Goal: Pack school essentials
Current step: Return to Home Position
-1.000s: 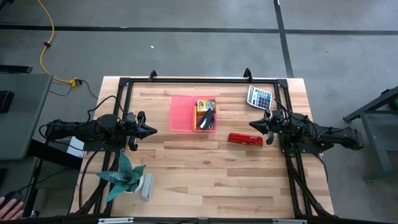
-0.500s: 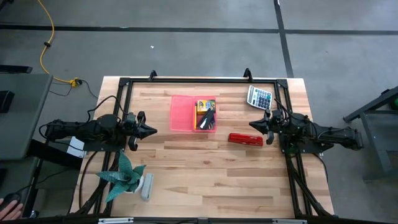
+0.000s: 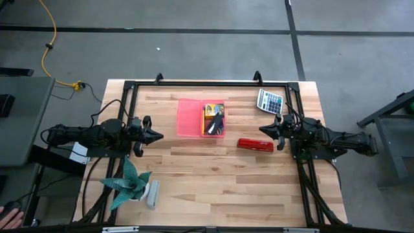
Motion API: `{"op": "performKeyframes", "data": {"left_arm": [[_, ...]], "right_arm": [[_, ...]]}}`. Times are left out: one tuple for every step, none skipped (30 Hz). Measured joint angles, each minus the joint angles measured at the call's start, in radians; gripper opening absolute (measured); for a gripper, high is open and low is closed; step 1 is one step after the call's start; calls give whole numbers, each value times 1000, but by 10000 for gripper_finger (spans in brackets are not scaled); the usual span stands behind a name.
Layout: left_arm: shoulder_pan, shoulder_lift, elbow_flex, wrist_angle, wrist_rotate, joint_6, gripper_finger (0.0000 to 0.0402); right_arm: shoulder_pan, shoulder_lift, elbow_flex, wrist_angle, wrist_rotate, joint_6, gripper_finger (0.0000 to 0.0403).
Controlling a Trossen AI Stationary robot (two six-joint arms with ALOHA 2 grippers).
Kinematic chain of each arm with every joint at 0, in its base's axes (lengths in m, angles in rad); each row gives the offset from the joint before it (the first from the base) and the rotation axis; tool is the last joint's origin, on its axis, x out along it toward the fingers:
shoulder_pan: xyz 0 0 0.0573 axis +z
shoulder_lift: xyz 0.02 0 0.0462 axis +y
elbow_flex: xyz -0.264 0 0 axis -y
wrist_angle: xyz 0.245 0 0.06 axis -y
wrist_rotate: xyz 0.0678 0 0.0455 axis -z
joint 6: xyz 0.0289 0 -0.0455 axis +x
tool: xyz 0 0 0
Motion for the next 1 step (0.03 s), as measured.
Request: {"op": "performKeyframes", "data": {"left_arm": [[0, 0, 0, 0, 0, 0, 1]], "right_arm": [[0, 0, 0, 0, 0, 0, 0]]}}
